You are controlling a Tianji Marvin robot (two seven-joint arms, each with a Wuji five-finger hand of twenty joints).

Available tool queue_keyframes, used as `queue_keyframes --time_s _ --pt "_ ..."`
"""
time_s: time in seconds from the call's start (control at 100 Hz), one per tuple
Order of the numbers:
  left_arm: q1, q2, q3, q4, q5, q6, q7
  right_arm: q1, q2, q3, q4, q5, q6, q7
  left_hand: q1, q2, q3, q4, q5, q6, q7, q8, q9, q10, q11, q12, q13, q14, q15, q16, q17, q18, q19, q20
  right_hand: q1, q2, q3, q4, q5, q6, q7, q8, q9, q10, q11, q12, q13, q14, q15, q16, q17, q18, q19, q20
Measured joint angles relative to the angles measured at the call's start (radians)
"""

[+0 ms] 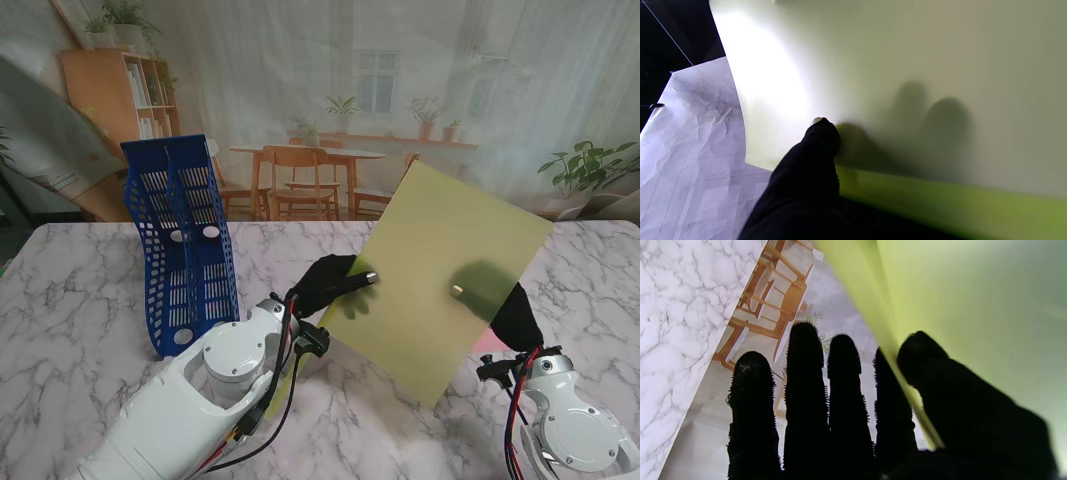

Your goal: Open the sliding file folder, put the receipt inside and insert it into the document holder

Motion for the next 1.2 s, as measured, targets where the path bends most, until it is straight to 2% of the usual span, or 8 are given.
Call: queue_keyframes --time_s 0.12,0.19,0.29,0.36,0.57,0.83,1.01,1.2 --pt "0.013 0.003 -0.01 -0.008 -0.007 0.034 -0.017 0.005 -0.007 0.0 -0.024 -0.058 0.063 -0.03 0.0 0.0 0.0 0.0 -0.005 0.012 -0.033 -0.042 -0.002 0.0 -0.005 0.0 -0.024 0.004 0.0 0.0 -0.022 0.0 -0.009 0.0 0.057 0.007 0.007 -0.009 0.045 0.081 0.001 -0.065 0.161 0.025 0.092 0.014 0.167 0.035 0.161 0.06 0.198 -0.01 0.155 -0.035" --pt "0.023 0.007 -0.019 -0.015 -0.007 0.062 -0.036 0.007 -0.011 0.0 -0.04 -0.067 0.108 -0.046 0.0 0.003 -0.042 0.001 -0.017 0.028 -0.099 -0.074 -0.018 0.009 -0.032 -0.025 -0.044 0.008 0.0 0.0 -0.041 0.0 -0.016 0.0 0.059 0.006 0.035 -0.009 0.073 0.115 0.001 -0.08 0.195 0.043 0.148 0.034 0.181 0.056 0.288 0.107 0.273 -0.009 0.21 -0.055" --pt "0.034 0.018 -0.028 -0.022 0.028 0.08 -0.077 0.009 -0.017 0.0 -0.064 -0.067 0.179 -0.059 -0.003 0.028 -0.089 0.05 -0.063 0.041 -0.261 -0.08 -0.091 0.033 -0.072 -0.049 -0.114 0.025 -0.032 -0.001 -0.089 0.001 -0.03 0.039 0.06 -0.004 0.074 -0.011 0.088 0.139 0.001 -0.084 0.218 0.063 0.194 0.06 0.193 0.081 0.432 0.146 0.339 0.017 0.251 -0.061" --pt "0.04 0.029 -0.033 -0.022 0.087 0.08 -0.102 0.011 -0.02 0.002 -0.08 -0.071 0.237 -0.067 -0.043 0.046 -0.101 0.051 -0.085 0.05 -0.355 -0.113 -0.15 0.049 -0.087 -0.066 -0.171 0.04 -0.052 -0.001 -0.139 0.002 -0.051 0.062 0.06 -0.014 0.098 -0.012 0.098 0.158 0.001 -0.084 0.219 0.084 0.218 0.073 0.193 0.092 0.482 0.147 0.372 0.04 0.257 -0.062" --pt "0.058 0.048 -0.057 -0.004 0.178 0.057 -0.094 0.029 -0.028 -0.011 -0.092 -0.1 0.372 -0.107 -0.078 0.084 -0.145 0.052 -0.167 0.049 -0.468 -0.176 -0.324 0.046 -0.157 -0.104 -0.379 0.075 -0.118 -0.001 -0.338 0.006 -0.156 0.113 0.061 -0.035 0.147 -0.014 0.119 0.215 0.001 -0.079 0.23 0.11 0.254 0.085 0.205 0.114 0.554 0.157 0.438 0.085 0.263 -0.072" --pt "0.073 0.064 -0.108 0.014 0.258 0.006 -0.091 0.074 -0.037 -0.033 -0.093 -0.102 0.59 -0.112 -0.129 0.109 -0.164 0.052 -0.195 0.016 -0.485 -0.173 -0.483 -0.016 -0.205 -0.122 -0.64 0.077 -0.274 -0.037 -0.651 -0.007 -0.4 0.112 0.061 -0.035 0.157 -0.014 0.122 0.247 0.0 -0.068 0.23 0.122 0.273 0.095 0.206 0.124 0.58 0.169 0.453 0.099 0.28 -0.073" --pt "0.069 0.08 -0.127 0.01 0.331 -0.045 -0.086 0.127 -0.038 -0.054 -0.059 -0.094 0.659 -0.084 -0.163 0.143 -0.175 0.052 -0.194 -0.012 -0.488 -0.152 -0.483 -0.054 -0.225 -0.122 -0.706 0.041 -0.334 -0.048 -0.753 -0.02 -0.509 0.078 0.061 -0.035 0.158 -0.014 0.122 0.247 0.0 -0.058 0.23 0.122 0.282 0.097 0.206 0.124 0.603 0.176 0.461 0.1 0.285 -0.073" --pt "0.041 0.101 -0.122 0.0 0.41 -0.142 -0.097 0.181 -0.037 -0.093 -0.006 -0.073 0.759 -0.059 -0.171 0.171 -0.175 0.052 -0.169 -0.026 -0.48 -0.129 -0.48 -0.067 -0.226 -0.113 -0.719 0.025 -0.348 -0.048 -0.77 -0.02 -0.561 0.077 0.061 -0.035 0.158 -0.015 0.122 0.247 -0.001 -0.057 0.23 0.122 0.285 0.107 0.206 0.125 0.605 0.177 0.461 0.1 0.293 -0.073"
